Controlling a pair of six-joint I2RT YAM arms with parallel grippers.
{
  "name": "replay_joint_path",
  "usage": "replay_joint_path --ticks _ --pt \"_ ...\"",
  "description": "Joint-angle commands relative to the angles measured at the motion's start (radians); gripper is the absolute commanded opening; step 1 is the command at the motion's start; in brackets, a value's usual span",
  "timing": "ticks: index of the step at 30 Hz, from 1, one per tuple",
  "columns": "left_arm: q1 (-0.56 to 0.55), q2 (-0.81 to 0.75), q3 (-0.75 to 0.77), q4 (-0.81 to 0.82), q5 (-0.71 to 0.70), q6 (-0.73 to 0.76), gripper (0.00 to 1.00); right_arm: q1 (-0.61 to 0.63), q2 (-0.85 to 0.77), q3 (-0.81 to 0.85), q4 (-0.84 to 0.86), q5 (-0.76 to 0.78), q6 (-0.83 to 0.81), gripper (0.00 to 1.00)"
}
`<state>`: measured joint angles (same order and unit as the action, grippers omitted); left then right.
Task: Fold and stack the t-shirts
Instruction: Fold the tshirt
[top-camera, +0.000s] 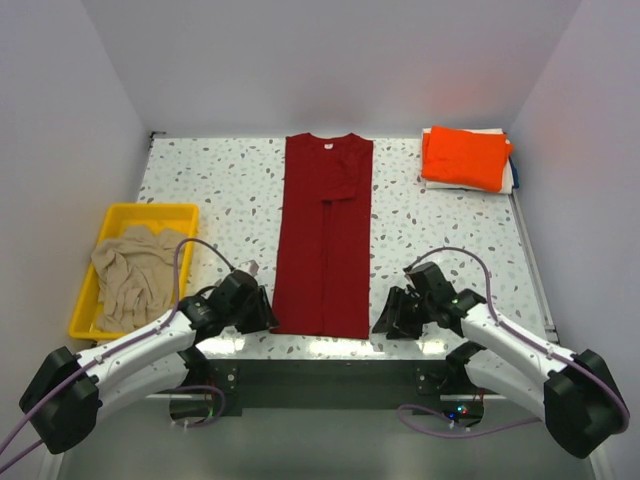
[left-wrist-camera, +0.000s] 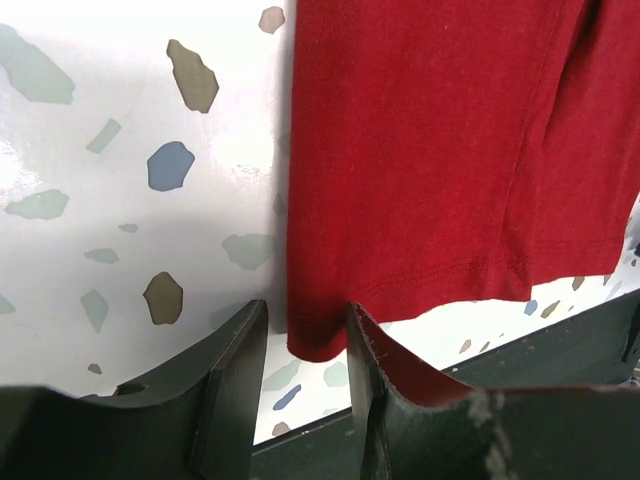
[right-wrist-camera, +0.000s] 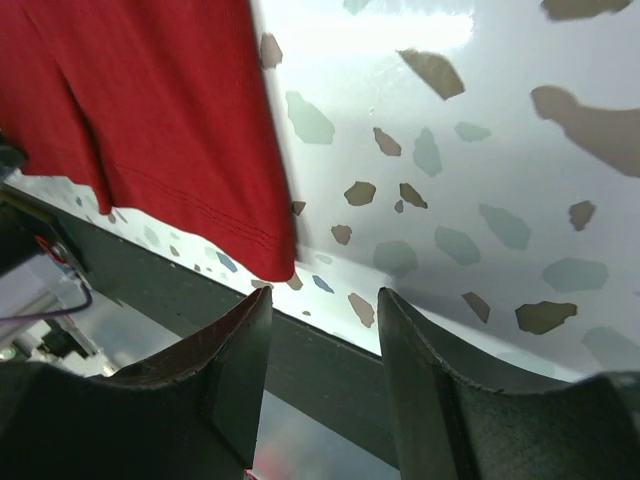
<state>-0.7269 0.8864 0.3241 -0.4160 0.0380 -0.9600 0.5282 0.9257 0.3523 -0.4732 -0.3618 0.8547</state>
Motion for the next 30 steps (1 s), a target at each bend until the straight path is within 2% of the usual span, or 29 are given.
replay_joint_path --ticks 1,10,14,23,26,28,30 --pt "0.004 0.006 -0.023 0.013 0.007 -0.002 0.42 0.056 0.024 -0.013 0.067 -0.019 0.058 0.5" --pt "0.003 0.005 -0.039 0.019 0.016 -0.006 0.3 0.11 0.067 -0.091 0.194 0.014 0.17 0.46" --pt "0.003 0.0 -0.054 0.023 0.026 -0.011 0.21 0.113 0.059 -0.128 0.252 0.029 0.216 0.4" --pt "-0.003 -0.014 -0.085 0.046 0.056 -0.016 0.06 0.116 0.102 -0.161 0.338 0.038 0.253 0.38" --pt "-0.009 -0.024 -0.092 0.046 0.057 -0.02 0.01 0.119 0.122 -0.171 0.363 0.04 0.256 0.3" --pt "-0.02 -0.033 -0.094 0.051 0.057 -0.025 0.0 0.119 0.136 -0.171 0.366 0.044 0.248 0.23" --pt "-0.037 -0.035 -0.092 0.054 0.056 -0.028 0.0 0.118 0.143 -0.17 0.369 0.044 0.245 0.2"
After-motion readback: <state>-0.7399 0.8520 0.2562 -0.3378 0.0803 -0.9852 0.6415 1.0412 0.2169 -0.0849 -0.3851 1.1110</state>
